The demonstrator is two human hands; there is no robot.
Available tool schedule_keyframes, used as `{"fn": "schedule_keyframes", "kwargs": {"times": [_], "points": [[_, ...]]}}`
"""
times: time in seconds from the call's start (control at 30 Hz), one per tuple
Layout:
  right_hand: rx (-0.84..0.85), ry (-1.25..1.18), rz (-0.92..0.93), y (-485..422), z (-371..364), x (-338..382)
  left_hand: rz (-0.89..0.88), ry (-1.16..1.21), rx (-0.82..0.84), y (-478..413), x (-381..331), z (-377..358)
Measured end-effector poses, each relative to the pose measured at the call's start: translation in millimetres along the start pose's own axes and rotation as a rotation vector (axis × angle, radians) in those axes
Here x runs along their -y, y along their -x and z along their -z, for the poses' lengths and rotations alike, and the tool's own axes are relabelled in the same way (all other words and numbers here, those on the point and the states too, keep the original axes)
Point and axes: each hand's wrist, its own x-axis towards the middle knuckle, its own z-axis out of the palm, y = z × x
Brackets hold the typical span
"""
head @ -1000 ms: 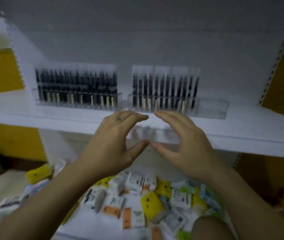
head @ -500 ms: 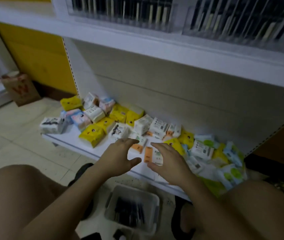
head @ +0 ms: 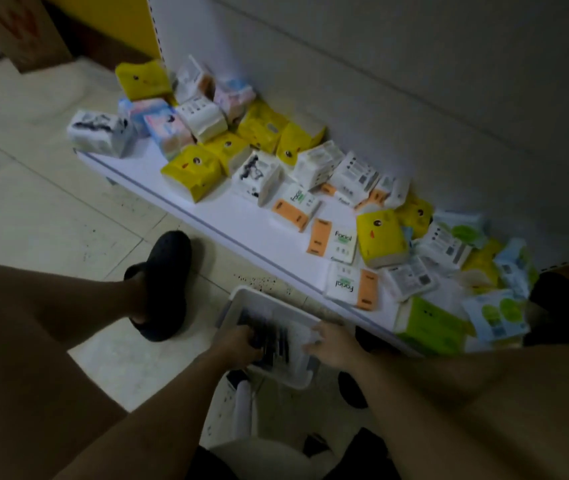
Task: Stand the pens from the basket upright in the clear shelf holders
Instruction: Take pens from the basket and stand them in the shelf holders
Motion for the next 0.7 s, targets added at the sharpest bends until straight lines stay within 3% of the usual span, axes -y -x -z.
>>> {"fn": "schedule_keyframes", "kwargs": {"times": [0.27,0.7], "points": [[0.236,0.036,-0.064,-56,-31,2,0.043,0.256,-0.114,-34,12,7],[0.479,0.189,-0.053,-120,-126,30,0.283,0.524,-0.133,-45,54,-13]]}}
